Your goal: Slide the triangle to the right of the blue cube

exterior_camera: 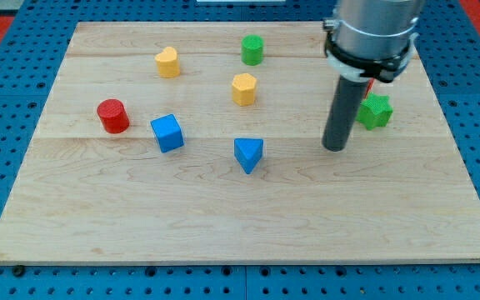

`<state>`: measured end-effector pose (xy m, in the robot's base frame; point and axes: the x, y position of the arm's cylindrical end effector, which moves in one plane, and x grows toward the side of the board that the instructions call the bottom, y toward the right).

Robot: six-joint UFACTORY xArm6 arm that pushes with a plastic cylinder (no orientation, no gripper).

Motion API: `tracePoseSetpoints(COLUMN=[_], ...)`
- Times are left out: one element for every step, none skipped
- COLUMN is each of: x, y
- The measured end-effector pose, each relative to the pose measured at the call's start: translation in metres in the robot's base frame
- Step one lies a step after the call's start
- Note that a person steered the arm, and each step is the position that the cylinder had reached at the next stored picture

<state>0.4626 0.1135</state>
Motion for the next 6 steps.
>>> tracePoseSetpoints(x=[0.003,0.035,0.055,0.029,0.004,-0.005], y=[0.014,-0.035,-0.068,-0.128,-0.130,-0.193])
